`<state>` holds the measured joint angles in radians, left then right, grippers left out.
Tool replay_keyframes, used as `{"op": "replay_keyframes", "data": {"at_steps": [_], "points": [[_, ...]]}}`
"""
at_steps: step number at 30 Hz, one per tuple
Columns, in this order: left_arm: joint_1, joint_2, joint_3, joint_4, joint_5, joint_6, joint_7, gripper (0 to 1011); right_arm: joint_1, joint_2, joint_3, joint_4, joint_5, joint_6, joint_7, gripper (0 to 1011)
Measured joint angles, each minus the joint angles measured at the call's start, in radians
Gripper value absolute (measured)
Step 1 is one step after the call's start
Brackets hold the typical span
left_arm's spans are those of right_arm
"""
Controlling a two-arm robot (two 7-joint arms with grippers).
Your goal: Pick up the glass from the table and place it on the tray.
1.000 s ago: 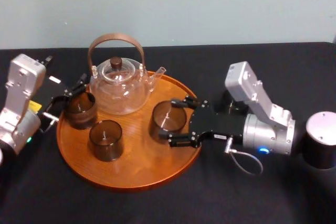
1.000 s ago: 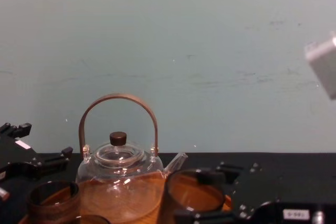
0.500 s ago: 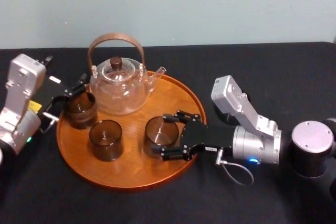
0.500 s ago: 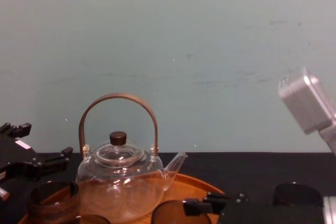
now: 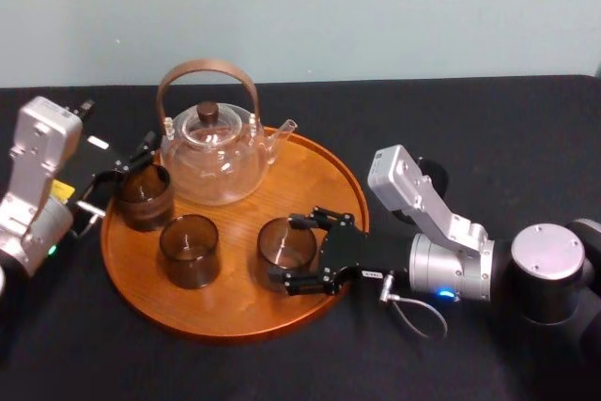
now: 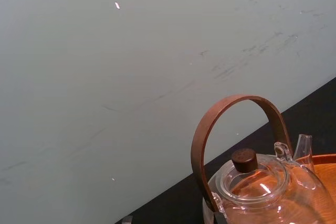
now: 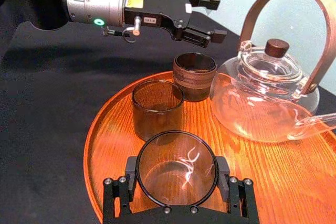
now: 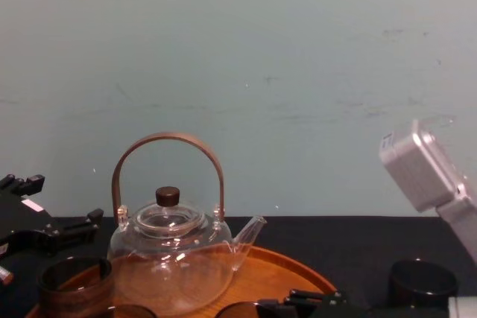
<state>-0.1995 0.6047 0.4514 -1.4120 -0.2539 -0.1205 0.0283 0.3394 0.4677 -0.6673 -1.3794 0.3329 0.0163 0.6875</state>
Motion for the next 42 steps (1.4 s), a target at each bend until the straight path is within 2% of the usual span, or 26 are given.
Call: {"op": "replay_keyframes", "data": {"at_steps": [16, 22, 42], "points": [[0.000, 0.000, 0.000, 0.000, 0.000, 0.000, 0.000, 1001, -0.001, 0.000, -0.002, -0.001, -0.014, 0.002, -0.012, 904], [0.000, 0.000, 0.000, 0.000, 0.000, 0.000, 0.000, 1001, -0.002, 0.000, -0.002, -0.001, -0.012, 0.002, -0.010, 1003], [0.000, 0.000, 0.000, 0.000, 0.000, 0.000, 0.000, 1001, -0.002, 0.000, -0.001, -0.001, -0.009, 0.002, -0.008, 1003]]}}
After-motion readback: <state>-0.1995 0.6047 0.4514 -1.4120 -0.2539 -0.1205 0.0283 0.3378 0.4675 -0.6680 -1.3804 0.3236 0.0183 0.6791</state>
